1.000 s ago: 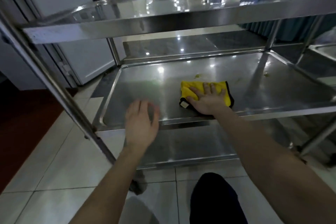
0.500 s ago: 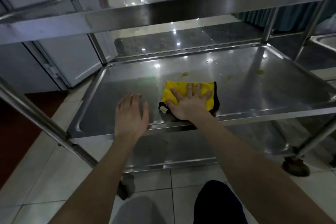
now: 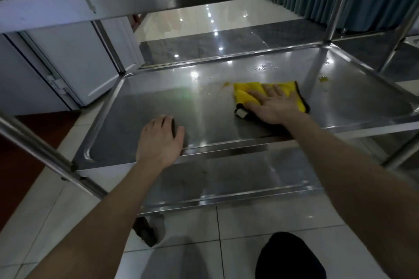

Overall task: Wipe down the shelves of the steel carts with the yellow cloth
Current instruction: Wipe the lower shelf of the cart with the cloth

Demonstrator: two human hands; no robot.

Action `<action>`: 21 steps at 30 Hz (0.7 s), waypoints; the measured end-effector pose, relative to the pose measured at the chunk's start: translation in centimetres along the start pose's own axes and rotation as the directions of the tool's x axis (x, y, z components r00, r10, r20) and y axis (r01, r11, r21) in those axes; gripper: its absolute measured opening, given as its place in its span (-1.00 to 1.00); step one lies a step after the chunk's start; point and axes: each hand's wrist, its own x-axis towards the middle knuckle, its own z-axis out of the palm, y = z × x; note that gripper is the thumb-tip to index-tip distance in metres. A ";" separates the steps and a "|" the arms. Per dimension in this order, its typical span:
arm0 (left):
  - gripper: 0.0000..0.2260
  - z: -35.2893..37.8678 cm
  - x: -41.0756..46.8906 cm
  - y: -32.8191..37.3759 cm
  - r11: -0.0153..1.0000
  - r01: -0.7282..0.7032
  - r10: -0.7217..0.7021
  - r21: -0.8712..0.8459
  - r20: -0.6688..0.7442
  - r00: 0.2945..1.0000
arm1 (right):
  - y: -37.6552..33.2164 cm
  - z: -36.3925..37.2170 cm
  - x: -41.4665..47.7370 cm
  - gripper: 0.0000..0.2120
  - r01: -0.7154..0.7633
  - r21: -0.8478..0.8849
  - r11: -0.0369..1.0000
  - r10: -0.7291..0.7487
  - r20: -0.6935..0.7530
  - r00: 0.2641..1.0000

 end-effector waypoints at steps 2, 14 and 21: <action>-0.32 -0.1 0.0 0.3 1.000 0.001 -0.001 0.019 0.029 1.000 | 4.3 -0.7 -0.1 -0.25 -0.107 0.026 0.994 0.106 0.018 0.994; -0.20 0.4 0.0 -0.5 0.998 -0.037 0.036 0.043 0.017 0.999 | -17.2 1.3 1.7 -0.30 0.197 -0.008 0.980 -0.196 0.061 0.979; -0.21 0.1 0.2 -0.8 0.999 -0.029 0.029 0.015 0.023 0.999 | 1.1 0.0 1.5 -0.29 -0.057 0.008 0.998 0.057 -0.017 0.998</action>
